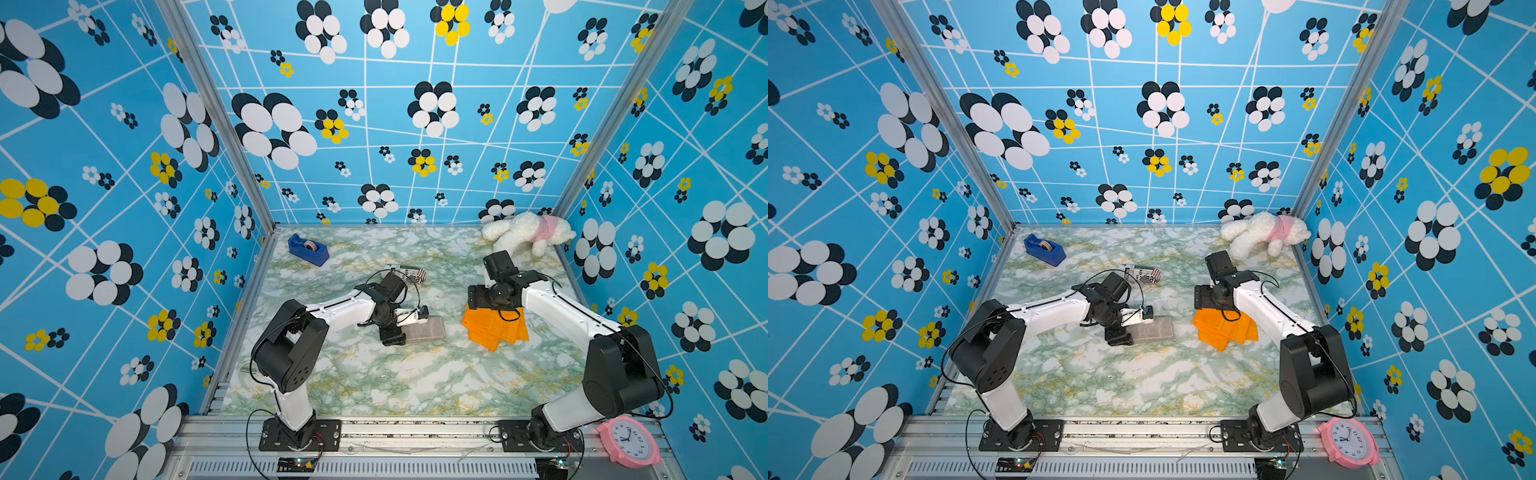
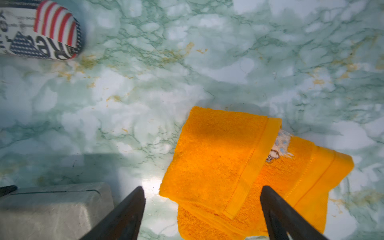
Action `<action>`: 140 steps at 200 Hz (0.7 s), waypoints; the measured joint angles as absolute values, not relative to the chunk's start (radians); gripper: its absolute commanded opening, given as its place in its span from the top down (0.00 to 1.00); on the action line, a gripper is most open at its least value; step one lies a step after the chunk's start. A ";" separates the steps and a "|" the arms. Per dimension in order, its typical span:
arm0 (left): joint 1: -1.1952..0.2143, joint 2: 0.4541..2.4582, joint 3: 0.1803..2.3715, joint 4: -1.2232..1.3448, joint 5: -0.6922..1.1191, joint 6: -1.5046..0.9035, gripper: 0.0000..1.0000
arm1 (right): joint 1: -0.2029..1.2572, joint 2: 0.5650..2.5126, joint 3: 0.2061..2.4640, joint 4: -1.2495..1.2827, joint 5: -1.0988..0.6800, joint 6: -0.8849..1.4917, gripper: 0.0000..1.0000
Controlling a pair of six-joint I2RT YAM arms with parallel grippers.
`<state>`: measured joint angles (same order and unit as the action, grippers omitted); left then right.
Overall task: Wipe the eyeglass case
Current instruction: Pick up the eyeglass case from the center of the board, then pick up the cleaning item at the center of the board.
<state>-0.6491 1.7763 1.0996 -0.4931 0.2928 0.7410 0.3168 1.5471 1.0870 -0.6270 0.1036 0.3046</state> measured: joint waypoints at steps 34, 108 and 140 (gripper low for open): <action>-0.677 1.776 1.100 -0.492 0.274 0.717 0.36 | 0.321 1.621 1.106 -0.668 0.171 0.312 0.13; -0.683 1.766 1.100 -0.492 0.272 0.707 0.35 | 0.402 1.745 1.179 -0.723 0.205 0.356 0.10; -0.685 1.765 1.100 -0.492 0.273 0.700 0.35 | 0.425 1.779 1.180 -0.723 0.205 0.386 0.08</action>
